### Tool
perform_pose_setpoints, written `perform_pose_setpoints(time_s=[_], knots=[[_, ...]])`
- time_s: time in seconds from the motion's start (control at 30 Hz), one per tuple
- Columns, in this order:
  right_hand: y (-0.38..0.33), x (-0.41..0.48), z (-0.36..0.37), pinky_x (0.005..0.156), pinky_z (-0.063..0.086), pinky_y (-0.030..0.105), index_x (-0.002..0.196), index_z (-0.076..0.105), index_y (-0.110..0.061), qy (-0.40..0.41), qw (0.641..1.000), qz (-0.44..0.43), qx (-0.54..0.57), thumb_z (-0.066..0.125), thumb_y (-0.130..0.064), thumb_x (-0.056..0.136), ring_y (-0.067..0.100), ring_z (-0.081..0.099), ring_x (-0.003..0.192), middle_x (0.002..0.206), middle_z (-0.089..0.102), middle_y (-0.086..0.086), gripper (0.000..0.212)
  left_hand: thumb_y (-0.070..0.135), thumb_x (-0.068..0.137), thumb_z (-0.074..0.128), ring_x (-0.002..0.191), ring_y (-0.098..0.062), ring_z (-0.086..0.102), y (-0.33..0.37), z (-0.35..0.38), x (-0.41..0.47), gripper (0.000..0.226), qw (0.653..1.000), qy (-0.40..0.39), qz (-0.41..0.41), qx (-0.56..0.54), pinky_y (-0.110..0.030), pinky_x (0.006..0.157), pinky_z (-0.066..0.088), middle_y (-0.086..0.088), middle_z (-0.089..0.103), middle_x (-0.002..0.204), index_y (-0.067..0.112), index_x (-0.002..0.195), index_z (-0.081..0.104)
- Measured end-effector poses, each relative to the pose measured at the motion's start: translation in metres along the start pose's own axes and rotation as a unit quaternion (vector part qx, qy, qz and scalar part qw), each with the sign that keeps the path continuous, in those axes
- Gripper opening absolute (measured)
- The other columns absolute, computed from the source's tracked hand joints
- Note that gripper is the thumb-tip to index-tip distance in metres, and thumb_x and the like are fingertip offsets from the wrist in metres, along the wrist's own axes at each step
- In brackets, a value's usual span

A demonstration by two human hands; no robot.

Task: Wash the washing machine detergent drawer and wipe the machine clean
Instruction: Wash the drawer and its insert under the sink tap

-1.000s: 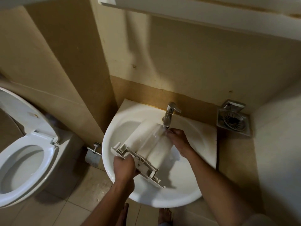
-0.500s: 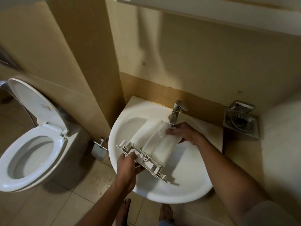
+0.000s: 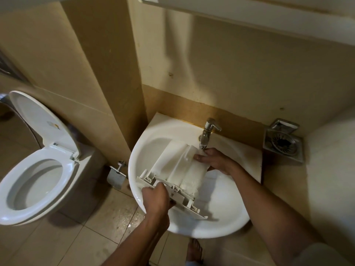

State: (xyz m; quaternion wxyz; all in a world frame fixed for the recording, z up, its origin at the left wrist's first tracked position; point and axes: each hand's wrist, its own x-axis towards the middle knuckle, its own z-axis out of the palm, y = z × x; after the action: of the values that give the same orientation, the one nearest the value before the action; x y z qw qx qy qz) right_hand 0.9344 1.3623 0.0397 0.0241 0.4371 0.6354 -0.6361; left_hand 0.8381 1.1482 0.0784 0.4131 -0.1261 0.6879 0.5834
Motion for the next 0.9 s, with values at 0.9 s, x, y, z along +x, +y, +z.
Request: perform_pose_setpoints(time_s=[0.9], knots=[[0.002, -0.141, 0.104, 0.091, 0.048, 0.031, 0.095, 0.061, -0.018, 0.294, 0.793, -0.257, -0.468, 0.083, -0.008, 0.067, 0.021, 0.054, 0.110, 0.122, 0.059, -0.003, 0.037, 0.071, 0.093, 0.028, 0.105, -0.045, 0.063, -0.015, 0.016, 0.090, 0.082, 0.896, -0.314, -0.259, -0.180, -0.060, 0.086, 0.052, -0.026, 0.065, 0.125, 0.008, 0.134, 0.062]])
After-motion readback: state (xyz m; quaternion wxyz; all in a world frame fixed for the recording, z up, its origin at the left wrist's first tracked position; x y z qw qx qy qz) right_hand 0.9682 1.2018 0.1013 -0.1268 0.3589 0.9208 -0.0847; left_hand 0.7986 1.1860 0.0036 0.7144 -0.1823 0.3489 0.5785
